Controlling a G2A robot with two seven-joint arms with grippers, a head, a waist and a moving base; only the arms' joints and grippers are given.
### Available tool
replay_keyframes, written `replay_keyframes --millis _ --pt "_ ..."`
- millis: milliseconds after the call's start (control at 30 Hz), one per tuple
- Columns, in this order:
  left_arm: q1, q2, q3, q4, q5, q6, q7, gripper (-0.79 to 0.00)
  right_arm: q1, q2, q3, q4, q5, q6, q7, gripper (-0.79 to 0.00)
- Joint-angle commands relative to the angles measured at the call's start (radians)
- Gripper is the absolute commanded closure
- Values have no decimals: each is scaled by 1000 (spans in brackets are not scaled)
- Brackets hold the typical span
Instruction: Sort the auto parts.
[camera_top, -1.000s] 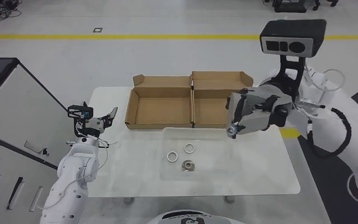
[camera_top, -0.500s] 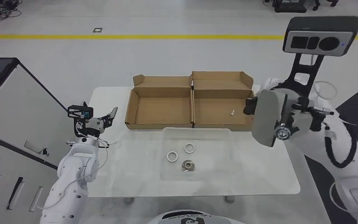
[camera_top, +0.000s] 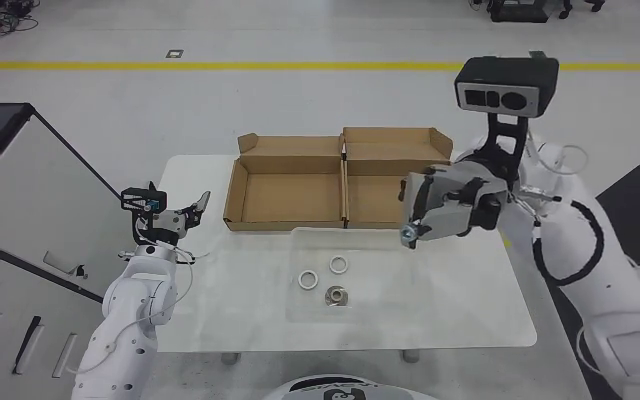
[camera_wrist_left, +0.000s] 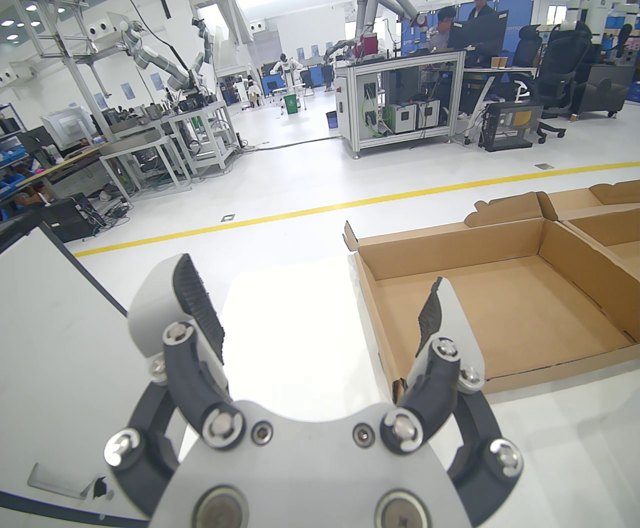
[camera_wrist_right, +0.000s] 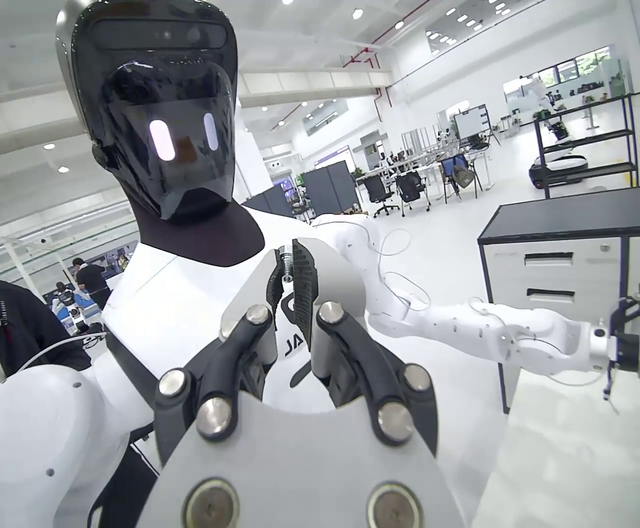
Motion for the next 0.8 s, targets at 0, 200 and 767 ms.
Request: replay_keyframes --millis 0,200,767 --pt "0 0 0 0 0 0 0 -785 -6 -9 6 -20 36 -3 -2 0" --pt "0 0 0 0 0 0 0 -785 -34 -42 42 -71 139 -2 -2 0" --pt "0 0 0 0 0 0 0 -785 -119 -195 90 -55 168 -8 -8 0"
